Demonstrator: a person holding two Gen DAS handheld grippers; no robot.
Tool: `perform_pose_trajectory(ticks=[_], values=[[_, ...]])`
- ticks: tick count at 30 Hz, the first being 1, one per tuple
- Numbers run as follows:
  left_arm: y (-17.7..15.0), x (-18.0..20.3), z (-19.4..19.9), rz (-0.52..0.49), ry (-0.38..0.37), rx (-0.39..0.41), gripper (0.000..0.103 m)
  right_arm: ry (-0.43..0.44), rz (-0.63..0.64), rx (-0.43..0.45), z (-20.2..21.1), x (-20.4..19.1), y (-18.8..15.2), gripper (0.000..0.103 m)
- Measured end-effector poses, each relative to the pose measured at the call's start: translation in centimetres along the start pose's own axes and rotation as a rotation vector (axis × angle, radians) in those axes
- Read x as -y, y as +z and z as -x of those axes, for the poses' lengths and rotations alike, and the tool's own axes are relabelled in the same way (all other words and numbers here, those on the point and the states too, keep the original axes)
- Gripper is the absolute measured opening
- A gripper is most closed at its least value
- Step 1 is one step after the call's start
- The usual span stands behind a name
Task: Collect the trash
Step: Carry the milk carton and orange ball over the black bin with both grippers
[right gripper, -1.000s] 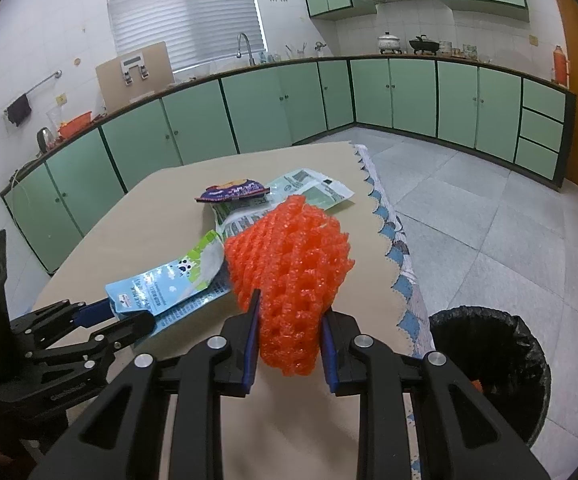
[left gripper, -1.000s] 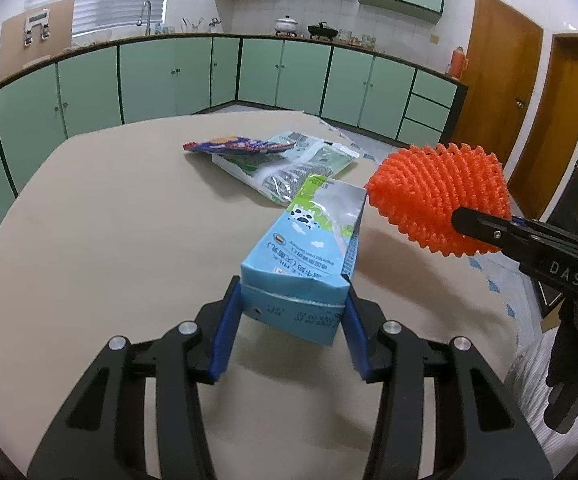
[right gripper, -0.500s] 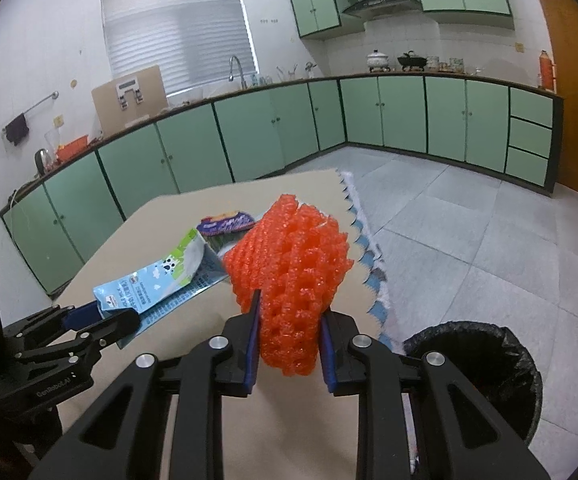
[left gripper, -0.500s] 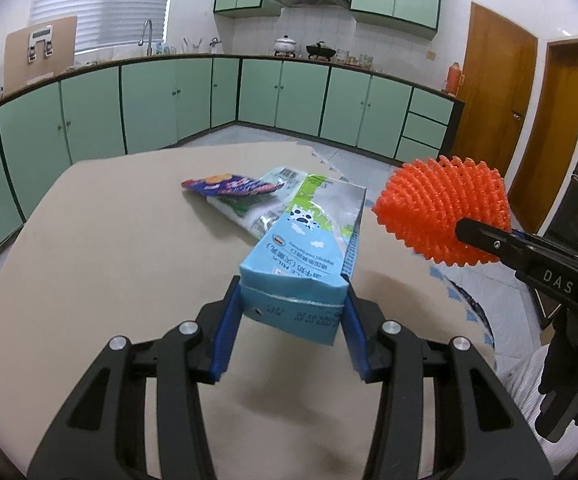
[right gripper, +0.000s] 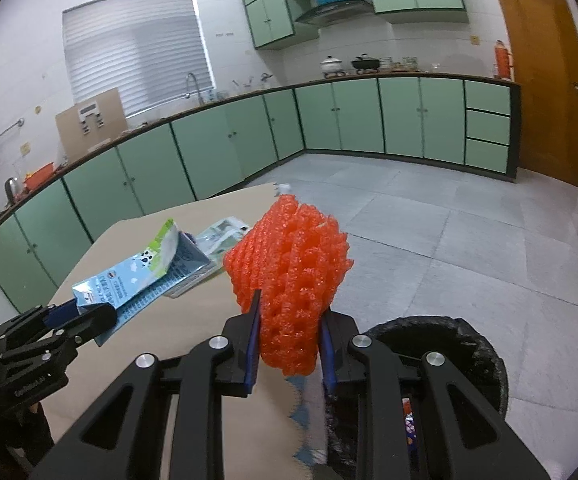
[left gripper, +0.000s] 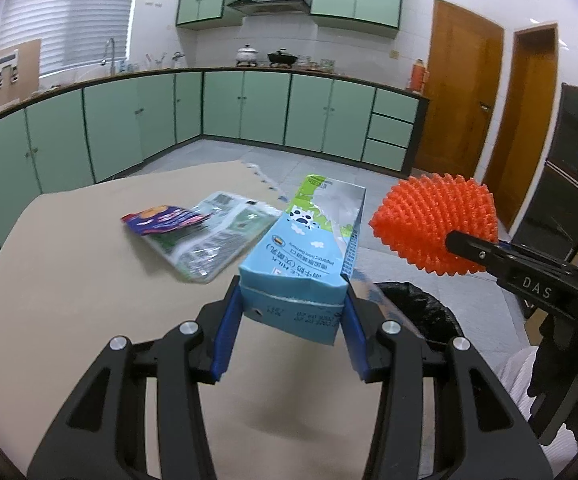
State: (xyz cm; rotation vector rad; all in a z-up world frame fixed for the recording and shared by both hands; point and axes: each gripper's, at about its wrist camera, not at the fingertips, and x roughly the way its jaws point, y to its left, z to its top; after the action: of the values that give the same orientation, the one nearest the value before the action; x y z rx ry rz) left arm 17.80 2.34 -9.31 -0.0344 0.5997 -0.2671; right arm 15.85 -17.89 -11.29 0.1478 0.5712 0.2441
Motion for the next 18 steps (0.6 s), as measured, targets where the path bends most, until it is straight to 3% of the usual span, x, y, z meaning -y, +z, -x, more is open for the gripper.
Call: perform_pose_trajectory(ticks=[18], values=[[1.4, 8.9, -5.6, -0.111, -0.114, -0.042, 0.044, -0.166, -0.080, 0.029, 2.4, 7.9, -0.1, 0.024]])
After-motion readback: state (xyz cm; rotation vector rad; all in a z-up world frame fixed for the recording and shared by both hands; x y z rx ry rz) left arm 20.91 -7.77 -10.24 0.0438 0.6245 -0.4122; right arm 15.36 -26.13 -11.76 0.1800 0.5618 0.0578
